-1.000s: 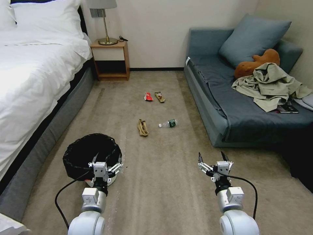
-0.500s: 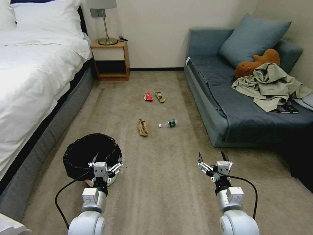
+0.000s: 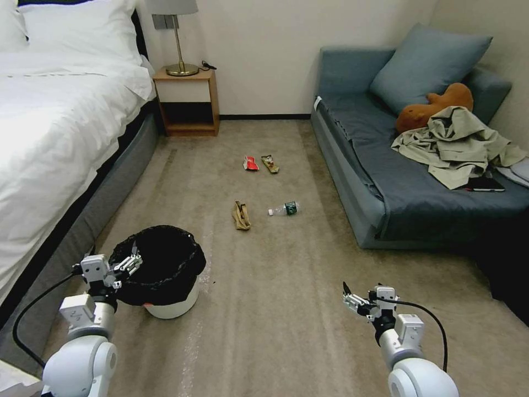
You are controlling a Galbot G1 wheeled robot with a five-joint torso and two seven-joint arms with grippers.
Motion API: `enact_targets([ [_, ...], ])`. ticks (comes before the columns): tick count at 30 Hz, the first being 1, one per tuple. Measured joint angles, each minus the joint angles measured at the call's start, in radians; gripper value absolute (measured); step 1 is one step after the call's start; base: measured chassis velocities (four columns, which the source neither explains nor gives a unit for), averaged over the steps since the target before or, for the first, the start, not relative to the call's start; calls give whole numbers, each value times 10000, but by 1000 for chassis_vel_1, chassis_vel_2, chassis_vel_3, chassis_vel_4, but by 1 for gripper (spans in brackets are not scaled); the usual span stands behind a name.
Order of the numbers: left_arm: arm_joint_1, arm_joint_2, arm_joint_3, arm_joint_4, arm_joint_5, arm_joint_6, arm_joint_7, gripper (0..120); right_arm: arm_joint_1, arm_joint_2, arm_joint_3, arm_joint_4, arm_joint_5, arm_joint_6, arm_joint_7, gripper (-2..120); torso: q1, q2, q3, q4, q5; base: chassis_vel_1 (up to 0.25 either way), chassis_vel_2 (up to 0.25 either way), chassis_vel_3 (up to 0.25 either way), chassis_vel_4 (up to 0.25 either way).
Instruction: Pick up the trash bin, then pick up the garbage on the floor and place it into the trash bin.
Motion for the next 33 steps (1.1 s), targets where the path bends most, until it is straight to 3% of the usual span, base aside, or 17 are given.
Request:
enact_targets([
  [1,0,0,0,0,0,0,0,100,0,0,0,0,0,0,0,100,0,0,0,0,0,0,0,0,0],
  [3,-320,848,-109,33,-725,289,-84,100,32,-645,520,555,515,-522,-153,100,0,0,0,-2,-1,0,0,0,0],
  [4,-320,848,-109,33,-725,289,-84,100,32,-645,520,555,515,-522,-153,100,0,0,0,-2,-1,0,0,0,0],
  [5,-434,1157,-137,47,-992,395,-107,100,57,-933,749,804,738,-740,-230,100,0,0,0,-2,-9,0,0,0,0],
  [6,-649,1745,-204,80,-1494,594,-162,100,97,-1523,1216,1315,1217,-1221,-402,100,1,0,1,-2,-3,0,0,0,0],
  [7,-649,1745,-204,80,-1494,594,-162,100,97,-1523,1216,1315,1217,-1221,-402,100,1,0,1,-2,-3,0,0,0,0],
  [8,-868,2308,-284,101,-1957,781,-221,100,141,-2129,1698,1843,1697,-1704,-572,100,1,0,0,-5,4,0,0,0,0],
  [9,-923,2456,-298,109,-2096,836,-234,99,171,-2576,2052,2238,2059,-2066,-701,100,1,0,0,-5,5,0,0,0,0],
  [13,-945,2532,-296,123,-2178,876,-236,98,282,-2965,2463,2587,2444,-2271,-764,100,0,0,1,-1,-18,0,0,0,0],
  [14,-947,2537,-298,122,-2179,876,-239,97,319,-2771,2486,2606,2498,-2239,-756,100,1,0,1,0,7,0,0,0,0],
  [17,-971,2614,-325,231,-2331,1001,-297,97,328,-2352,2321,2518,2378,-2099,-751,100,1,1,0,-4,-7,0,0,0,0],
  [19,-1033,2838,-457,616,-2751,1375,-514,97,317,-2086,2186,2444,2263,-2015,-749,100,0,0,0,-6,-5,0,0,0,0],
  [20,-1101,3122,-696,1157,-3228,1884,-871,96,285,-1794,2034,2353,2108,-1909,-739,100,1,0,1,-4,6,0,0,0,0],
  [21,-1101,3122,-696,1157,-3228,1884,-871,96,285,-1794,2034,2353,2108,-1909,-739,100,1,0,1,-4,6,0,0,0,0],
  [22,-1128,3235,-741,1386,-3472,2116,-981,96,247,-1512,1831,2260,1884,-1773,-749,100,0,0,1,-1,-8,0,0,0,0],
  [30,-1160,3282,-766,1529,-3581,2219,-1031,97,105,-1020,1546,2045,1446,-1441,-790,100,0,0,0,-4,-1,0,0,0,0],
  [33,-1357,3372,-691,2095,-3749,2417,-1056,97,83,-937,1525,1954,1340,-1319,-816,100,1,1,0,-2,1,0,0,0,0],
])
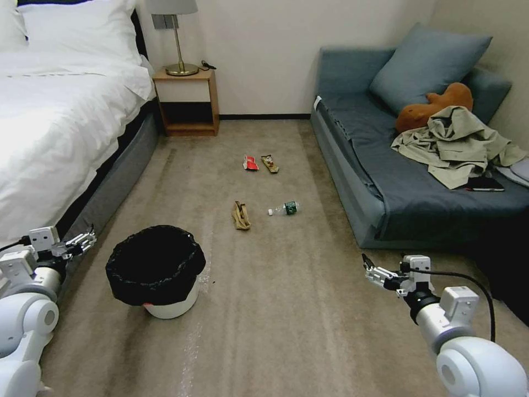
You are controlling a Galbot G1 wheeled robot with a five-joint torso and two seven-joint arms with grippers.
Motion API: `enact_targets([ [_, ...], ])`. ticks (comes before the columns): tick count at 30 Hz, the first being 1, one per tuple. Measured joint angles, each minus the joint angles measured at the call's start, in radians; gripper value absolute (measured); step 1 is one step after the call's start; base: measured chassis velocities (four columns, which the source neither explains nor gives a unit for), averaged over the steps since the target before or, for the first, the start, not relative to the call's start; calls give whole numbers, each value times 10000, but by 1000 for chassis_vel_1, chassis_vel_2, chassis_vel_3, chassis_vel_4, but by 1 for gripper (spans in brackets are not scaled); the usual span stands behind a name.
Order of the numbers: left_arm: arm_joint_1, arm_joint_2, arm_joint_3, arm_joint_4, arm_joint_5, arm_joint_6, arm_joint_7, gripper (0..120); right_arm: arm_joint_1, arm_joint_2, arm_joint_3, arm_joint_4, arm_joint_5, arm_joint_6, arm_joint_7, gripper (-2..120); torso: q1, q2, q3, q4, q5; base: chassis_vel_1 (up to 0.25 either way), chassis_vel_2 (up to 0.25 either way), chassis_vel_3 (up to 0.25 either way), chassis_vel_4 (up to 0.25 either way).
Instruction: Pick up the trash bin, then pick up the garbage on the floor and place it into the trash bin.
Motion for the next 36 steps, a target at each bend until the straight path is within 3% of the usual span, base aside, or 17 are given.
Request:
enact_targets([
  [2,-347,139,189,1071,-259,373,-66,96,27,73,-13,-70,-52,52,-3,100,0,-1,1,-1,-10,0,0,0,0],
  [7,-473,188,256,1426,-344,486,-79,97,63,196,-73,-150,-147,107,-11,100,0,0,0,0,-2,0,0,0,0],
  [9,-840,135,686,1905,180,1164,277,98,90,298,-165,-298,-296,205,-23,100,0,0,1,3,1,0,0,0,0],
  [10,-840,135,686,1905,180,1164,277,98,90,298,-165,-298,-296,205,-23,100,0,0,1,3,1,0,0,0,0],
  [11,-985,129,791,2004,370,1324,506,98,108,322,-216,-385,-376,245,-23,100,0,0,1,-3,-30,0,0,0,0],
  [12,-985,129,791,2004,370,1324,506,98,108,322,-216,-385,-376,245,-23,100,0,0,1,-3,-30,0,0,0,0],
  [14,-1038,264,834,2015,680,1339,1060,98,183,388,-372,-611,-616,356,-46,100,0,1,1,-5,14,0,0,0,0],
  [15,-1038,302,846,2011,754,1259,1214,98,222,415,-415,-680,-703,393,-52,100,0,0,1,-1,-2,0,0,0,0],
  [17,-1036,337,847,1988,803,1201,1305,98,253,447,-455,-751,-781,419,-55,100,0,0,1,1,-15,0,0,0,0],
  [20,-966,558,743,1752,847,1069,1495,97,340,532,-589,-935,-956,434,-62,100,0,1,1,0,3,0,0,0,0],
  [27,-1030,921,718,1687,827,1062,1702,97,624,681,-847,-1036,-1105,352,-62,100,0,1,1,1,-3,0,0,0,0],
  [36,-1443,722,1195,1896,1221,1185,1876,97,639,778,-931,-1089,-1259,314,-72,100,0,1,1,0,-4,0,0,0,0],
])
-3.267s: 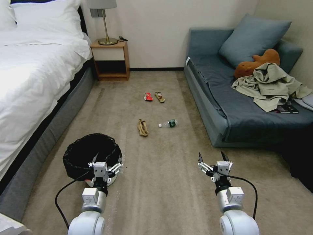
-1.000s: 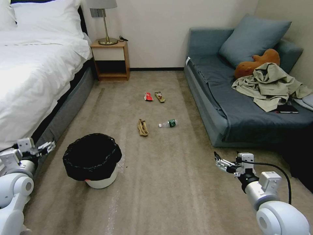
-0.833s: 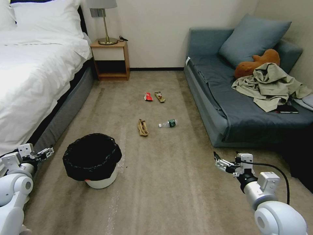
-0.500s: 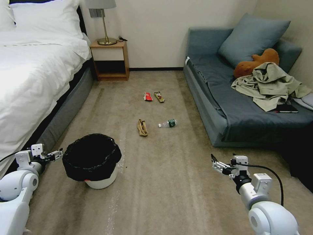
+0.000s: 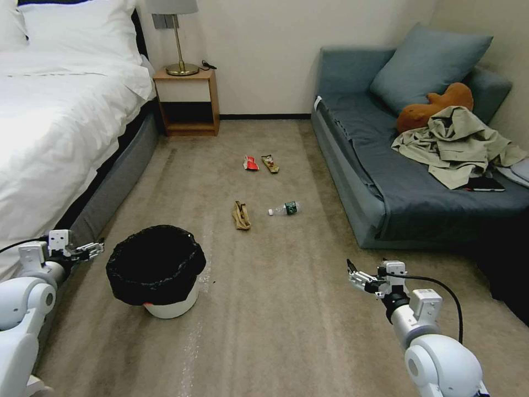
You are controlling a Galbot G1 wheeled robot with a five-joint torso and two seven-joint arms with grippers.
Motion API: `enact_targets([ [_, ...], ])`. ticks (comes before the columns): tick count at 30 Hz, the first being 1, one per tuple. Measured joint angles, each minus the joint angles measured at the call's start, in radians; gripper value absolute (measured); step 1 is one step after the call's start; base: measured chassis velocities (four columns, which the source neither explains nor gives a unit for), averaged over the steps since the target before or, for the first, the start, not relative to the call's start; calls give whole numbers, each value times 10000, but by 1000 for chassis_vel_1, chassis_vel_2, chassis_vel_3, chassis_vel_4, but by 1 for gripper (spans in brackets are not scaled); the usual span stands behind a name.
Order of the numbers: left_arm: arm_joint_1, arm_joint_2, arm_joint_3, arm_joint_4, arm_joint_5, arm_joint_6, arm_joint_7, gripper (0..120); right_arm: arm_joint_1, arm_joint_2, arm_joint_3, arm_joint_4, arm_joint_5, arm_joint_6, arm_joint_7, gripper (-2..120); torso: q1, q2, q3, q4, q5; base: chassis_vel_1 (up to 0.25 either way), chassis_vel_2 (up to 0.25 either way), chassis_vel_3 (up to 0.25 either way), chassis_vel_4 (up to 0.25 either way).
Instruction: Pick up the trash bin, then pick up the garbage on the floor and place it into the trash bin.
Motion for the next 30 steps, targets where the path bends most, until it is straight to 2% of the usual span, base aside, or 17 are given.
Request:
enact_targets([
  [2,-209,-221,350,188,303,3,41,97,-29,-1,77,-70,-4,63,-6,100,0,0,0,-2,1,0,0,0,0],
  [10,-475,-636,971,627,890,-17,64,97,42,-36,123,-330,28,166,-13,100,0,0,0,-1,1,0,0,0,0],
  [14,-598,-813,1339,1121,1435,-316,128,97,147,-10,70,-586,22,205,-16,100,0,-1,0,-1,2,0,0,0,0],
  [22,-810,-1001,1597,1568,1794,-406,149,97,337,22,-129,-815,5,183,-15,100,0,-1,0,-1,2,0,0,0,0],
  [26,-976,-1020,1697,1815,1899,-440,147,90,380,25,-227,-860,-2,152,-12,100,0,0,-1,-1,4,0,0,0,0],
  [28,-1034,-1023,1735,1938,1923,-480,148,76,398,27,-284,-884,-4,127,-12,100,0,-1,-1,-1,2,0,0,0,0],
  [29,-1034,-1023,1735,1938,1923,-480,148,76,398,27,-284,-884,-4,127,-12,100,0,-1,-1,-1,2,0,0,0,0],
  [30,-1050,-1023,1743,1983,1929,-511,150,71,402,26,-303,-893,-5,112,-12,100,0,-1,-1,0,2,0,0,0,0],
])
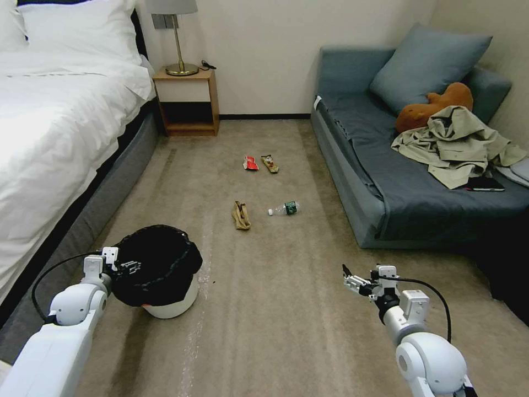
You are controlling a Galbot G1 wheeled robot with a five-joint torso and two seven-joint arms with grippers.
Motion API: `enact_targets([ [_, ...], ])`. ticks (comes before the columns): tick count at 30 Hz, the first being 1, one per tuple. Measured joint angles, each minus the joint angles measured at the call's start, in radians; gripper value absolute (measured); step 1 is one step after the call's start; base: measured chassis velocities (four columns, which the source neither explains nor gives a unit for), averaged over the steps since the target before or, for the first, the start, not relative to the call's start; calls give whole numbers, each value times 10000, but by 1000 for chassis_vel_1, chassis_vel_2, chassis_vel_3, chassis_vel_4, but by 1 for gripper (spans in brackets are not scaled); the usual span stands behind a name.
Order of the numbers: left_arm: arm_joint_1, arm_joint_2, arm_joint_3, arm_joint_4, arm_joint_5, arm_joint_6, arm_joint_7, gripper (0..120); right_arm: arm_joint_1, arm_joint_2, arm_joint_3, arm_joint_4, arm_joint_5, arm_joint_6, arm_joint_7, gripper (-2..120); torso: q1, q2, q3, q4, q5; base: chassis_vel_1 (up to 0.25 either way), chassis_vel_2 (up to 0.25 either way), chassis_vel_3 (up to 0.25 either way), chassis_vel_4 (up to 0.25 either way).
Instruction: Pick up the trash bin, then pick up the garbage on the floor and place it into the trash bin.
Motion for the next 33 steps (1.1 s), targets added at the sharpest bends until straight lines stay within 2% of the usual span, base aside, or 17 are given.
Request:
enact_targets([
  [4,-1,-7,-21,58,-7,-160,44,54,3,-29,-44,-20,-1,-49,1,100,0,0,0,0,2,0,0,0,0],
  [5,-1,-7,-21,58,-7,-160,44,54,3,-29,-44,-20,-1,-49,1,100,0,0,0,0,2,0,0,0,0],
  [6,42,-12,-88,29,-37,-226,85,46,-12,-45,-59,-20,0,-67,1,100,0,0,0,-1,0,0,0,0,0],
  [8,110,-19,-181,-44,-73,-275,132,43,-31,-62,-89,-18,1,-89,0,100,0,0,0,0,-2,0,0,0,0],
  [10,302,-30,-473,-294,-167,-355,175,31,-51,-73,-195,13,1,-179,-1,100,0,-2,0,-1,-3,0,0,0,0],
  [11,302,-30,-473,-294,-167,-355,175,31,-51,-73,-195,13,1,-179,-1,100,0,-2,0,-1,-3,0,0,0,0],
  [12,495,-32,-682,-515,-238,-426,190,24,-53,-70,-270,25,-4,-233,-1,100,0,-1,0,-1,-2,0,0,0,0],
  [14,577,-36,-757,-598,-270,-448,193,21,-53,-68,-300,27,-5,-256,-2,100,0,-1,0,-1,-2,0,0,0,0],
  [16,790,-63,-952,-796,-337,-532,204,11,-55,-63,-364,27,-5,-287,-3,100,0,-1,0,0,-2,0,0,0,0],
  [18,948,-119,-1127,-937,-362,-619,201,7,-59,-57,-402,27,-5,-290,-4,100,0,-1,0,-1,-3,0,0,0,0],
  [19,1145,-207,-1309,-1121,-379,-722,204,7,-102,-35,-417,25,-4,-274,-7,100,0,-2,0,0,2,0,0,0,0],
  [27,1615,-552,-1552,-1455,-245,-1059,159,7,-410,46,-334,-34,-52,4,-50,100,0,-1,-1,0,4,0,0,0,0],
  [33,1954,-718,-1815,-1911,-237,-1077,170,7,-508,109,-343,-32,-56,112,-63,100,0,-1,0,-1,-4,0,0,0,0],
])
